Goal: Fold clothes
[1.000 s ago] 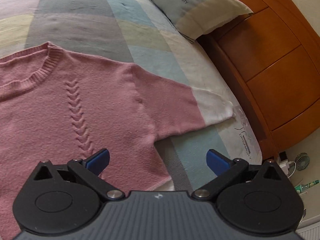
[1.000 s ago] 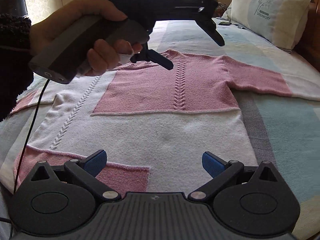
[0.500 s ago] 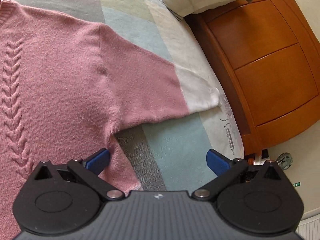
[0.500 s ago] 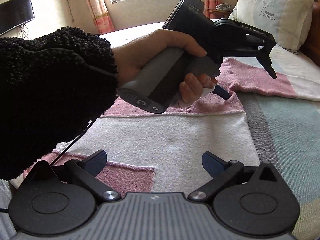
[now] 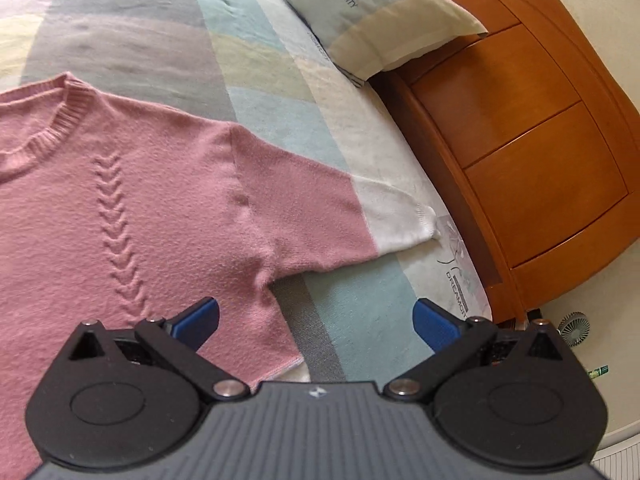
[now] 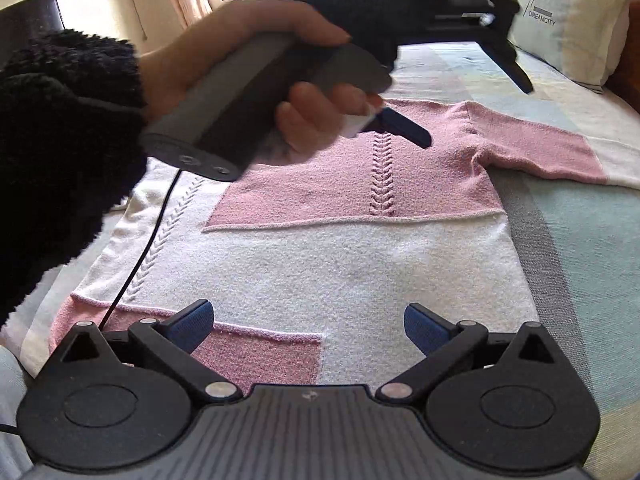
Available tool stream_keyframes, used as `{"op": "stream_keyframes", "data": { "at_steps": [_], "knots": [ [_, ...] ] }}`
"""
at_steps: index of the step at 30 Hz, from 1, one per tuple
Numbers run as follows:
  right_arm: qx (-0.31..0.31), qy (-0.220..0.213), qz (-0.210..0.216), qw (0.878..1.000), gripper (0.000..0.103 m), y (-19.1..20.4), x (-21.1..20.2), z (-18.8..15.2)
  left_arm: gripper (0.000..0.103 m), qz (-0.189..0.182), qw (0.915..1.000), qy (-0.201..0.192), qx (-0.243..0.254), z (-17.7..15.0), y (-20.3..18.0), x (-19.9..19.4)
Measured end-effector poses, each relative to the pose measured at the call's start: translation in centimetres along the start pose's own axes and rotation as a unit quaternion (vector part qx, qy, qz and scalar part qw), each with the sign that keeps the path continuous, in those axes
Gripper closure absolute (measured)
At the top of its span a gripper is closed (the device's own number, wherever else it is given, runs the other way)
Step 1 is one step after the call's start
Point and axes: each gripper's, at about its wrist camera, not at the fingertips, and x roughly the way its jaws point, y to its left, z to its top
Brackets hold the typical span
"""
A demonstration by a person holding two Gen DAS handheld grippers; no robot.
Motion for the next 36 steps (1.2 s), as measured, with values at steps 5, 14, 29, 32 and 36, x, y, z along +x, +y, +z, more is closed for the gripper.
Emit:
{"op": "stream_keyframes", "data": {
  "at_steps": [5, 14, 29, 32, 36],
  "knots": [
    [0.036, -0.028, 0.022, 0.999, 0.0, -1.2, -1.0, 0.6, 0.001, 0.039, 0.9985, -0.026, -0.029, -4.0, 2.1, -6.1],
    [0.062, -0.036, 0.032, 0.997, 0.0, -1.8, -0.2, 1.6, 0.001, 0.095, 0.9878, -0.063, -0.106, -13.0, 6.9, -15.9],
    [0.061, 0.013, 0.016, 0.998, 0.0, -1.2, 2.8, 1.5, 0.001, 0.109, 0.959, -0.095, -0.244, -28.2, 12.3, -20.7],
    [0.051, 0.022, 0.012, 0.998, 0.0, -0.7, 3.3, 1.4, 0.001, 0.116, 0.9626, -0.113, -0.217, -27.3, 11.2, -20.6],
    [0.042, 0.029, 0.009, 0.999, 0.0, -0.3, 4.0, 1.3, 0.001, 0.122, 0.9699, -0.127, -0.168, -25.3, 10.0, -18.3]
  ]
}}
